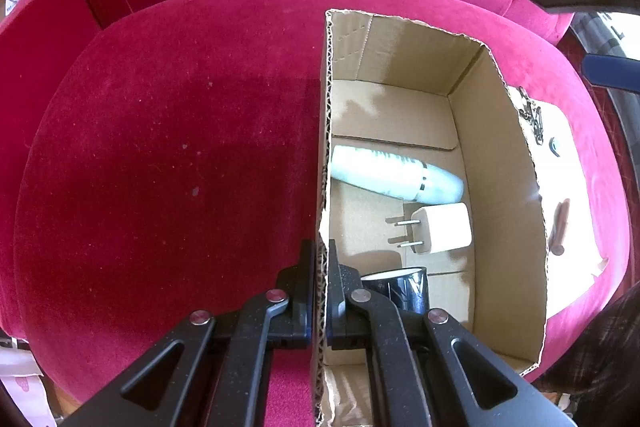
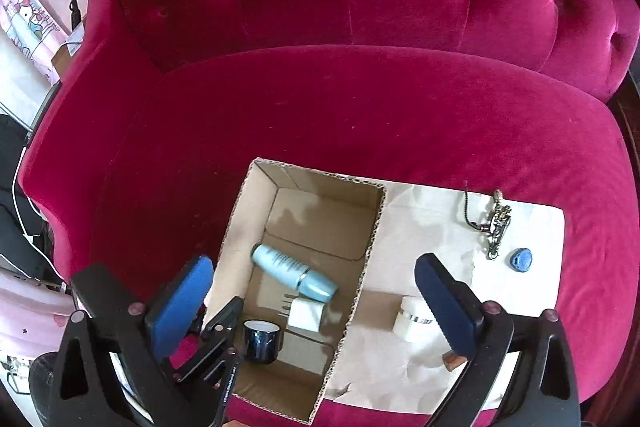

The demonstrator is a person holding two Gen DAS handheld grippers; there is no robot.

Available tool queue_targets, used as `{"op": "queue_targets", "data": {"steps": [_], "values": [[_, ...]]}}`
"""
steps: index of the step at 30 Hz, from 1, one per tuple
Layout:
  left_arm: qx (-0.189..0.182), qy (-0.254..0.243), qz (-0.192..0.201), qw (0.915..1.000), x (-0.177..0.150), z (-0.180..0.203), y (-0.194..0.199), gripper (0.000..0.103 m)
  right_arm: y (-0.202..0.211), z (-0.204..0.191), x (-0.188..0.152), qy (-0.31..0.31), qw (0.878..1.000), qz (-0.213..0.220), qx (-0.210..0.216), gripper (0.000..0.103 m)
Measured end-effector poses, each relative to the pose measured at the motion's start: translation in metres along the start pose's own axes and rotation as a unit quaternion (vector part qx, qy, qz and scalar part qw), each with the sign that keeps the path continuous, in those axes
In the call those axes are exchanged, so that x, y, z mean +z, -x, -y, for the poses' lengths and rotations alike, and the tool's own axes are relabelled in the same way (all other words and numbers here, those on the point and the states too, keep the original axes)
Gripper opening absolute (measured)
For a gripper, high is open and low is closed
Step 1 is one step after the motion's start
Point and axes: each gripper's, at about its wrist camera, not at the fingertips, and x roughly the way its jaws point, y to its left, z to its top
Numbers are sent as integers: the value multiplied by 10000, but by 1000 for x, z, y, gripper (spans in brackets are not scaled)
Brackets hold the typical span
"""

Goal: Organize rigid objects
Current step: 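Open the right tool to drop the bottle into the box, then move the right tool to the brown tube and close on it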

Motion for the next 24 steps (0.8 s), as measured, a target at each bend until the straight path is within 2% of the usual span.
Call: {"op": "queue_targets", "data": {"steps": [6,24], "values": [[-21,23,-3,10000,-3,0,-3,3,10,12,-3,15,10000,34,-58,103],[-60,62,2,10000,0,-4,2,3,26,83,-20,-249,9971,2,-718,103]]}}
